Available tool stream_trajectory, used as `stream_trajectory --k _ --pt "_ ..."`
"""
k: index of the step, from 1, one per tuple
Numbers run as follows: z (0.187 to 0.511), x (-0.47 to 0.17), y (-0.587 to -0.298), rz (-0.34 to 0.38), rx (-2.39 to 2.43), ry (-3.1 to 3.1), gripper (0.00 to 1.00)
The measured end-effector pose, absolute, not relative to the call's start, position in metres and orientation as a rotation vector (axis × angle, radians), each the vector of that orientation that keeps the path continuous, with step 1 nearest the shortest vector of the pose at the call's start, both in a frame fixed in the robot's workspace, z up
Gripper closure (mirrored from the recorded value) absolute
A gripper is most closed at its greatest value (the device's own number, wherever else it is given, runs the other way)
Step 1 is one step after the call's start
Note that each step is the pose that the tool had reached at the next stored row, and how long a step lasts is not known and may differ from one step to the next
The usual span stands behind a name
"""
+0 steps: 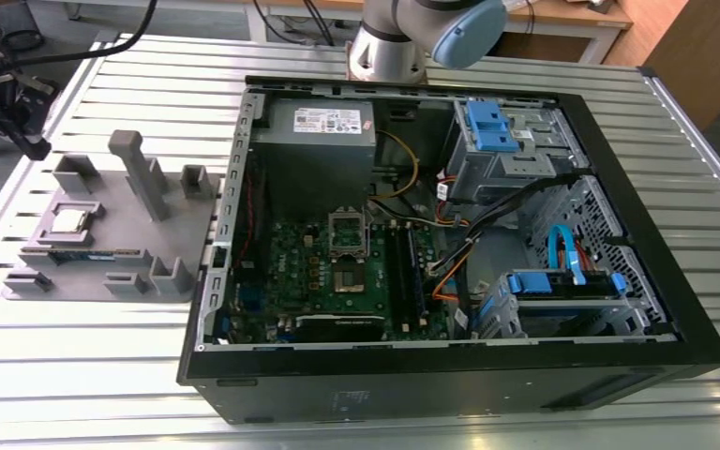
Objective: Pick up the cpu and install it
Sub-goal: 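Pick up the cpu and move it towards the insertion slot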
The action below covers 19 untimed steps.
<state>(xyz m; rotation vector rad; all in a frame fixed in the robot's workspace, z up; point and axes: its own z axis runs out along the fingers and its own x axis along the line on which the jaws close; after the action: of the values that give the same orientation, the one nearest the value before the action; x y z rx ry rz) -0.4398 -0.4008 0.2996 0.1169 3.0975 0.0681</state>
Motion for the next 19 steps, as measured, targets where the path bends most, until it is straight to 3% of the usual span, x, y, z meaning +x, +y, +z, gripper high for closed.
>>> stream_trajectory --k 19 --pt "0.281 -0.447 -0.403 0.061 0.117 3.097 0.89"
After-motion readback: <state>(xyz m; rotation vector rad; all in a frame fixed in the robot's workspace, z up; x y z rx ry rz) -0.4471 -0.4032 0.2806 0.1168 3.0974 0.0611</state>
